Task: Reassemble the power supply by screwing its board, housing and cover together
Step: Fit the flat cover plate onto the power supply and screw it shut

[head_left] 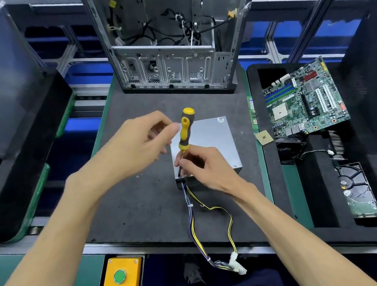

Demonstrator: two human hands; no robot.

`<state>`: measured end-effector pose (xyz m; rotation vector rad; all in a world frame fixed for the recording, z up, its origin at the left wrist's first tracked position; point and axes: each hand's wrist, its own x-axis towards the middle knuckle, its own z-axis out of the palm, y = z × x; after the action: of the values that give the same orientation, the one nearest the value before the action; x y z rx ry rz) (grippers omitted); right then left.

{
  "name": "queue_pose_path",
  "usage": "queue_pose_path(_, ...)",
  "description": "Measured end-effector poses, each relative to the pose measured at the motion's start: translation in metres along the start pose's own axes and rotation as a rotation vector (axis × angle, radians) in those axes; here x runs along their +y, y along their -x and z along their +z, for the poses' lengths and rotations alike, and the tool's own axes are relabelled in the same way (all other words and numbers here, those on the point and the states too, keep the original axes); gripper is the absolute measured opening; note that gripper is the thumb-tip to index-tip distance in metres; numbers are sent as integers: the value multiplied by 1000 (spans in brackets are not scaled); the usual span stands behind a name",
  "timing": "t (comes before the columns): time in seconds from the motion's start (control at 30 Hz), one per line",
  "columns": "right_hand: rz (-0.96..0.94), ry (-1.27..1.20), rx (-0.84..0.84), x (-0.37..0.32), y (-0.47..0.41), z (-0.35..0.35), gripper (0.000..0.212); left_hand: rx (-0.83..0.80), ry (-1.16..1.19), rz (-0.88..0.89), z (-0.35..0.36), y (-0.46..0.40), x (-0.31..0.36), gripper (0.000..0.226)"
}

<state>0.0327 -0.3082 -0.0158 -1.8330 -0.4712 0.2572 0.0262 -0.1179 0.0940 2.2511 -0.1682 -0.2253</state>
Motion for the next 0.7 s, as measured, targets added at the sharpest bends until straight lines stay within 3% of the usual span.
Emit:
queue_pose_path(0.07,-20,33,2,1,1,2,11,46,39,11,18,8,-28,8)
queue_pose_path(0.2,-56,51,15,1,1,3,11,-58,33,-63,63,26,-67,28)
queue_pose_path(0.3,-56,34,32,1,-1,2,11,39,69,-12,79,29,-77,29)
queue_pose_path(0.47,13,-116,100,0,-1,4,14,158,17,77,83,29,-75,13)
queue_pose_path(0.57,24,-163,133,0,0,3,15,199,45,71,86,29,-75,9)
queue_pose_path(0.7,-21,-52,113,2,2,4,13,257,211,-4,95,33,-75,8)
